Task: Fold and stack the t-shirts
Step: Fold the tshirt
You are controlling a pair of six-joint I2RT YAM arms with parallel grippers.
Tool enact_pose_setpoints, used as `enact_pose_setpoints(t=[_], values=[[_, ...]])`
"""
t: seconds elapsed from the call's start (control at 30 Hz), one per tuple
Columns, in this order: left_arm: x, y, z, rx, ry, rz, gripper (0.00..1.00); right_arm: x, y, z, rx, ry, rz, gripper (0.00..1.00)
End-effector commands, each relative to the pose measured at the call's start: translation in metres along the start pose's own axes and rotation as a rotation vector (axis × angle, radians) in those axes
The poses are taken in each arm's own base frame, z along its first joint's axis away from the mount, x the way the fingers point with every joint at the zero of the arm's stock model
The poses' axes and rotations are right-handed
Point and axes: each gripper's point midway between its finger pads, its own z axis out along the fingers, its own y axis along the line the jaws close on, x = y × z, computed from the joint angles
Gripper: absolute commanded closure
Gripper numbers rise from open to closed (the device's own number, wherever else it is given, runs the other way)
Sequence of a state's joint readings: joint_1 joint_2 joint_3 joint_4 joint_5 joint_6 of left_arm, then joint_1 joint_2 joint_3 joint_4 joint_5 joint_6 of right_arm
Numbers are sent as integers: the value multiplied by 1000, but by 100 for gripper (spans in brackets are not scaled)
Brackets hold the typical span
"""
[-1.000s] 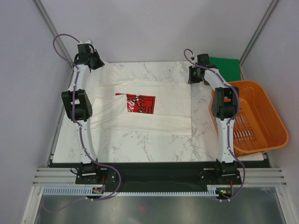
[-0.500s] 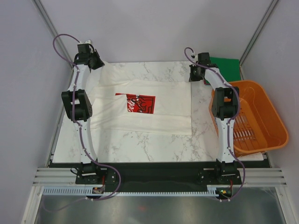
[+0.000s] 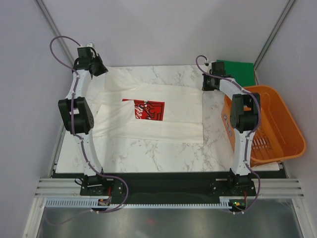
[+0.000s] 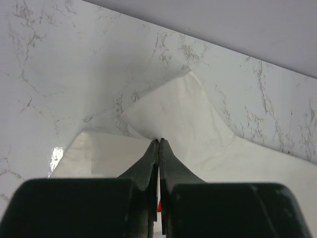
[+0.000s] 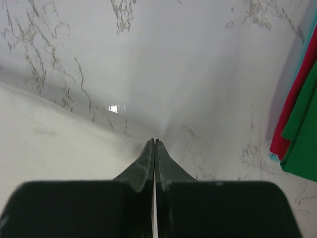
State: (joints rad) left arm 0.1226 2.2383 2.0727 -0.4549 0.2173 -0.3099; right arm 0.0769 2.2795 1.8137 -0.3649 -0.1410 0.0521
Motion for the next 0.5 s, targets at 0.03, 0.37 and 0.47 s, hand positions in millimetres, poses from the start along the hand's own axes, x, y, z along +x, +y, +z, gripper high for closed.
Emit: enact_pose_setpoints(t=[0.03,0.37,0.47], values=[[-32,6,-40,-35,-97,81,98,-42,4,-33,23,-174,-12,100],[-9,35,-83,-153,-88,74,98,-9,17,-70,32,-211,25,100],[8,41,-88,-175,-66,51,98,8,27,-75,20,-209,32,100]])
